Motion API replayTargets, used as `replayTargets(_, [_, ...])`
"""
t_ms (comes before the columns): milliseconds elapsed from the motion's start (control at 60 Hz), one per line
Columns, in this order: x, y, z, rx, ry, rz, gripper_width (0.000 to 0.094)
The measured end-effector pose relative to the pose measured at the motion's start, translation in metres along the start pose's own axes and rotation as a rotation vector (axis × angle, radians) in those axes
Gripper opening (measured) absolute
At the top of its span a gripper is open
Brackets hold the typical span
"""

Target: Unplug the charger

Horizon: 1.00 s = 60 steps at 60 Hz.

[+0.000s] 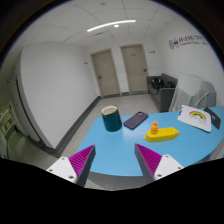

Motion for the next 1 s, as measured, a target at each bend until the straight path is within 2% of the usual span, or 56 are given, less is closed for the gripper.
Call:
replayTargets(183, [0.063,-0.038,-0.006,0.005,0.011,0.152,0.0816])
replayTargets(483, [0.162,-0.147,-0.04,0.04,0.043,0.185,0.0794])
replayTargets(517, [0.165,-0.159,-0.043,0.04,0.044,0.167,0.0767])
replayTargets(550, [0.165,-0.171,-0.045,0.041,0.048,0.139,0.0702])
replayTargets(567, [0.166,-0.177,-0.044,0.041,0.053,0.129,0.0727])
replayTargets(583, [0.167,-0.182,-0.044,0.039,0.059,0.118,0.0667])
replayTargets(600, [0.169,-0.187,-0.043,0.036,0.064,0.116,0.0539])
replayTargets(617, [0.172,-0.191,-0.042,0.03,0.068,0.122,0.0535])
replayTargets(633, [0.178,-0.194,-0.041,0.029,0.074,0.142,0.0401])
replayTargets(650, [0.185,-0.196,-0.038,0.02,0.082,0.167,0.0376])
replayTargets(667, [0.185,-0.197,-0.04,0.04,0.096,0.169,0.0256])
replayTargets(767, [0.184,-0.197,-0.038,0.077,0.065,0.147,0.0196])
replayTargets(900, [0.185,-0.198,-0.041,0.054,0.037,0.123,0.0074])
replayTargets(1000, [0.184,-0.198,-0.043,0.025,0.047,0.126,0.0063])
Point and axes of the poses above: the point between the fingertips, and its own axes, seen from behind it with the camera up: x to the right, z down, y backward, against the way the camera looks, the point moved 5 cm from there along y, backward, against the way the camera looks, and after that the axes turned 9 degrees about -y, right-handed, at the moved point
